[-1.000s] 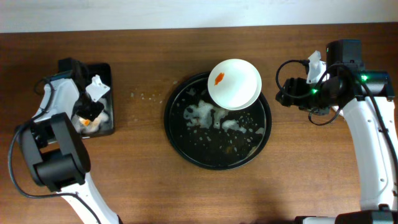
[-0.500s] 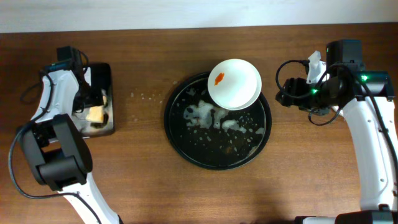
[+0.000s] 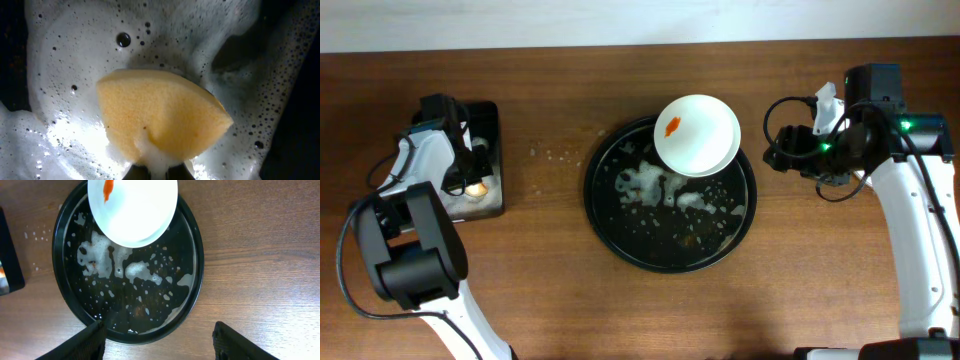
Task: Clean dirty plates on tray and stack at the side
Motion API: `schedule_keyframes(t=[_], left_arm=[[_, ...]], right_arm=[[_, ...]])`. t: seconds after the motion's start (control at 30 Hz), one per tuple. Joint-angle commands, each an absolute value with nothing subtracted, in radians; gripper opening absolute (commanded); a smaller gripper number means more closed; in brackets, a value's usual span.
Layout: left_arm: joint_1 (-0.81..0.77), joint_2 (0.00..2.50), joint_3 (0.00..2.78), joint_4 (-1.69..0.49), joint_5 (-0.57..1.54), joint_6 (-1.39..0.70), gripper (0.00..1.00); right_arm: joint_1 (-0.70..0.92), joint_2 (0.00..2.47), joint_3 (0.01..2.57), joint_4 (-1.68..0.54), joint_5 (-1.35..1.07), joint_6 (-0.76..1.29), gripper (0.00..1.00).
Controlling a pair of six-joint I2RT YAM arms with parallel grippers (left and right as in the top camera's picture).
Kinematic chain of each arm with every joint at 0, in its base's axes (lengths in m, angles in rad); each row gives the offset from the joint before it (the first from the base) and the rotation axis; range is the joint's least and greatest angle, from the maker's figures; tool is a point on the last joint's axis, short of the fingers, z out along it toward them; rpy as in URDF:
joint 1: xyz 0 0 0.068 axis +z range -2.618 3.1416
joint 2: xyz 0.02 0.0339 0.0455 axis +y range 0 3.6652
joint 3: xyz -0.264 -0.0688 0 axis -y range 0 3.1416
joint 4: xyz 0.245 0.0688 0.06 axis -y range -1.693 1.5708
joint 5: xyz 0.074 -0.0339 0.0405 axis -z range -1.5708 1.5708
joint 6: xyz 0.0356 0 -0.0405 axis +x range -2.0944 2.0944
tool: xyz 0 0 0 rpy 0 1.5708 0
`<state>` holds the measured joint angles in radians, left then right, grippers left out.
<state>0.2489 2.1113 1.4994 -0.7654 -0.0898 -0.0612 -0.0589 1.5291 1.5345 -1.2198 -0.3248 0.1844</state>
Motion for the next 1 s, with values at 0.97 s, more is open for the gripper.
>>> schedule_keyframes(t=[0.97], left_arm=[[-0.266,1.802,1.486,-0.59,0.308,-0.236,0.0]], right_arm=[[-0.027,1.869,1.534,-1.025,-0.362,0.213,0.56]])
